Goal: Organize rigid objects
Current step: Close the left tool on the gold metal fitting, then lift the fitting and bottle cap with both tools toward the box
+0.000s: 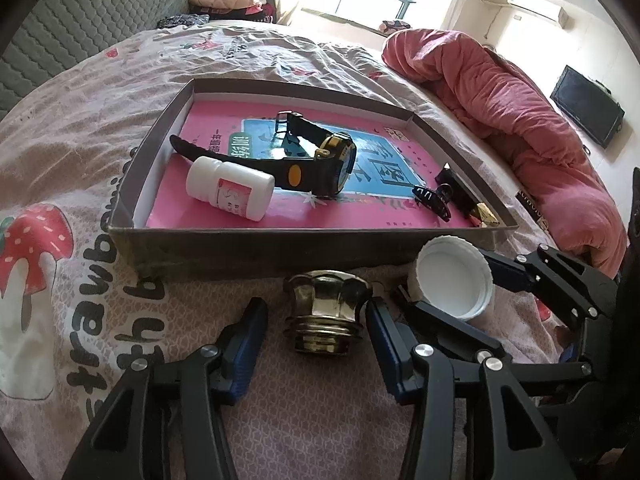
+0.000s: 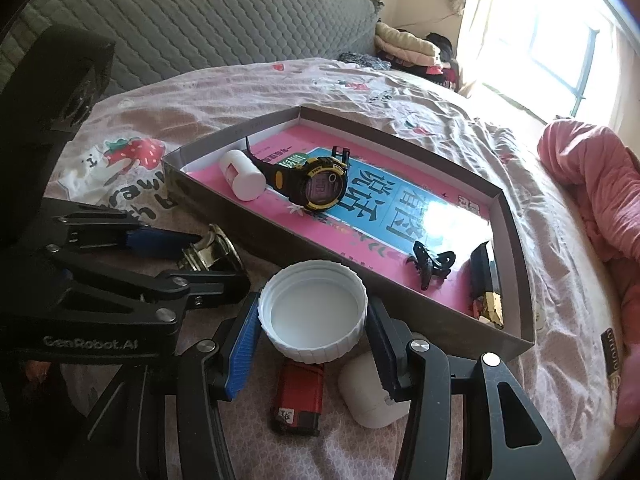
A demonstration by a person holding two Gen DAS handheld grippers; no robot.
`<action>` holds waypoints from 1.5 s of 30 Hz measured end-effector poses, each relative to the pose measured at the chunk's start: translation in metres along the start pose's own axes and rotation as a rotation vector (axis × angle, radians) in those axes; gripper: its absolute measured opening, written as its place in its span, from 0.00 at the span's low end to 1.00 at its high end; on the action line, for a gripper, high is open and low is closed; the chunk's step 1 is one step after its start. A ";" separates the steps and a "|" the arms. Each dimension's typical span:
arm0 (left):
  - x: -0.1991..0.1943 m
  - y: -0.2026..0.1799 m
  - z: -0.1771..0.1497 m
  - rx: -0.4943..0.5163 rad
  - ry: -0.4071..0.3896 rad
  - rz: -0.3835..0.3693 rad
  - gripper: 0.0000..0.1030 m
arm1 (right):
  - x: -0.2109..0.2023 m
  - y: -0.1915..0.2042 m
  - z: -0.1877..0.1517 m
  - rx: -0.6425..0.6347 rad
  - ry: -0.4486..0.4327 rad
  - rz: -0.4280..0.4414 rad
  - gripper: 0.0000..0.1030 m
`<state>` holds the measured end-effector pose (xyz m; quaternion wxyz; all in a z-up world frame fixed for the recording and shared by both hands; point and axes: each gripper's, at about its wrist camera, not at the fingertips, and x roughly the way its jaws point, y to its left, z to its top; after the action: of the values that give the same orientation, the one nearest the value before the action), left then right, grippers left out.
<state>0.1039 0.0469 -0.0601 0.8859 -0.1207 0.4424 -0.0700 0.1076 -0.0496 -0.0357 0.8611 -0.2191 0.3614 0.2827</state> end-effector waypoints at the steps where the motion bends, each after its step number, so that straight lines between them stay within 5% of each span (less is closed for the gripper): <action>1: 0.000 -0.002 0.000 0.009 -0.002 0.007 0.45 | 0.000 0.000 -0.001 -0.001 0.001 -0.004 0.51; 8: 0.005 -0.010 -0.001 0.060 0.007 0.031 0.36 | -0.004 -0.004 -0.007 0.002 0.008 -0.017 0.51; 27: -0.019 -0.013 0.006 0.043 -0.056 0.010 0.36 | -0.018 -0.006 -0.009 -0.004 -0.040 -0.004 0.51; 45: -0.050 -0.004 0.010 0.008 -0.152 0.055 0.36 | -0.041 -0.046 -0.002 0.188 -0.133 -0.020 0.51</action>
<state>0.0823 0.0561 -0.0151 0.9190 -0.1098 0.3767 -0.0381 0.1128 -0.0983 0.0017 0.9026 -0.1217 0.3262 0.2531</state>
